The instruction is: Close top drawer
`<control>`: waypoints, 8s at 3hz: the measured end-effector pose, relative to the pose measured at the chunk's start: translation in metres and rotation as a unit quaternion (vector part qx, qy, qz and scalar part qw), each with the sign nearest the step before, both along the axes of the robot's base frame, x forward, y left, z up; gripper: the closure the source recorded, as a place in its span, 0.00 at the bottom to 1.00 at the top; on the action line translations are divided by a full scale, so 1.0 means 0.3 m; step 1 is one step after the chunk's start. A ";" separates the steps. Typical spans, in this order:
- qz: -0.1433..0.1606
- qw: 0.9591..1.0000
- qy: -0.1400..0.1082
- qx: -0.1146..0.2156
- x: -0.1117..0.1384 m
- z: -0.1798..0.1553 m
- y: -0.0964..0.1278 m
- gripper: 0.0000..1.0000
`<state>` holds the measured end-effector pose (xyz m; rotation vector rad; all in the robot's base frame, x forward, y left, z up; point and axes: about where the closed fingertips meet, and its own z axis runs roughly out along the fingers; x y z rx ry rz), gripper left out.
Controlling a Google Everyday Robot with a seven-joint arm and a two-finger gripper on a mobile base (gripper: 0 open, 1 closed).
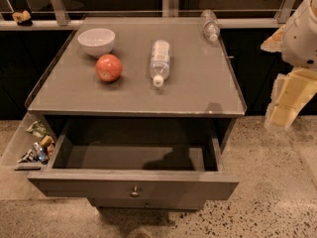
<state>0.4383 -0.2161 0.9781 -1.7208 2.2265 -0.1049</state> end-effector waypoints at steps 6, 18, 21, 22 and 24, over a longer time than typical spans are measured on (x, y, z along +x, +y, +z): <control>0.024 0.982 0.163 0.091 -0.451 -0.891 0.258 0.00; -0.067 0.987 0.036 0.138 -0.256 -1.254 0.342 0.00; -0.076 0.983 0.039 0.160 -0.198 -1.270 0.358 0.00; -0.074 0.985 0.028 0.151 -0.158 -1.286 0.343 0.00; -0.070 0.986 0.002 0.151 -0.043 -1.272 0.335 0.00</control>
Offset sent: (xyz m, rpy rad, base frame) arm -0.0197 0.0070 -0.0410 0.0095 0.0251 0.0284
